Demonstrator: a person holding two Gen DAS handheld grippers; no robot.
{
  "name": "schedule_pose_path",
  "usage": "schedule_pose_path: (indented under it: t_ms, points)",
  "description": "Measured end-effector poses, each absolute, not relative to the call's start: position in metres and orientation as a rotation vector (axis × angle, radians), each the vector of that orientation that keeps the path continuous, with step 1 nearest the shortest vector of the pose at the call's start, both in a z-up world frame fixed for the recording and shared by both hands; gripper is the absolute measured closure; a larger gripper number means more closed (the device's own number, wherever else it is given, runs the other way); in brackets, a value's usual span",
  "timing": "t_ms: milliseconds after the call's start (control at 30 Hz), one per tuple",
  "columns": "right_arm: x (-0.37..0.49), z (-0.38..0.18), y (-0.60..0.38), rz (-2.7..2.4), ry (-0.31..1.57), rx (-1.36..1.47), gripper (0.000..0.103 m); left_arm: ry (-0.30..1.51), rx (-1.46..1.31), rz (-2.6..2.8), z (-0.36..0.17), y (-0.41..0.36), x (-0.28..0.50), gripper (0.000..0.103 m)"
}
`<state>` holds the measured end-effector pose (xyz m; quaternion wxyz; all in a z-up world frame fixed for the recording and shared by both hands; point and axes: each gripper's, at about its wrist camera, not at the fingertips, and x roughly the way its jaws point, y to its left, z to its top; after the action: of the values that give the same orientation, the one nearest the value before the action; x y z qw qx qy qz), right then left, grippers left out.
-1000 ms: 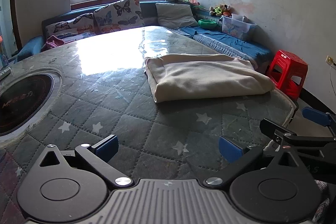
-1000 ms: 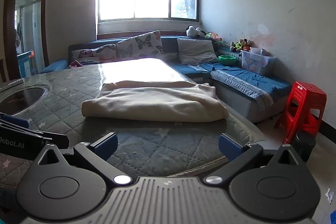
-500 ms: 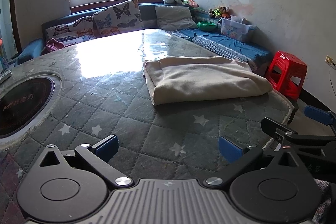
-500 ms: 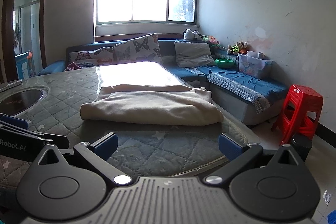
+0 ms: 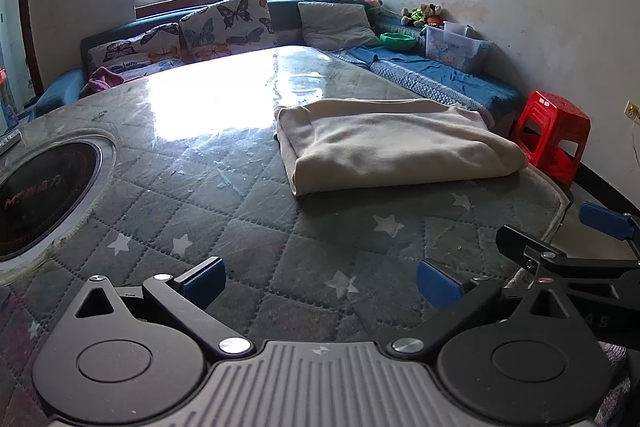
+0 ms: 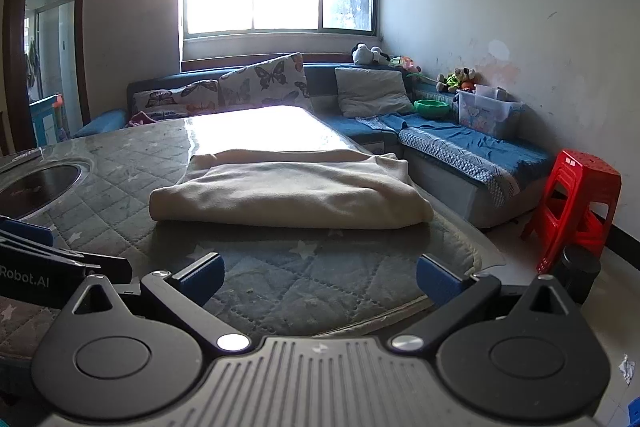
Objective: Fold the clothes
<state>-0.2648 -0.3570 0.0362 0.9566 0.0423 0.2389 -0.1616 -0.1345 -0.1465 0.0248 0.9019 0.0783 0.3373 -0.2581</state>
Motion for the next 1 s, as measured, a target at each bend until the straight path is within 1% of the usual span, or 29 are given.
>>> schedule_pose_path:
  t_ms: [1000]
  points:
    - [-0.219, 0.027, -0.379, -0.341, 0.572, 0.136, 0.000, 0.790, 0.187, -0.541, 0.017, -0.172, -0.087, 0.000]
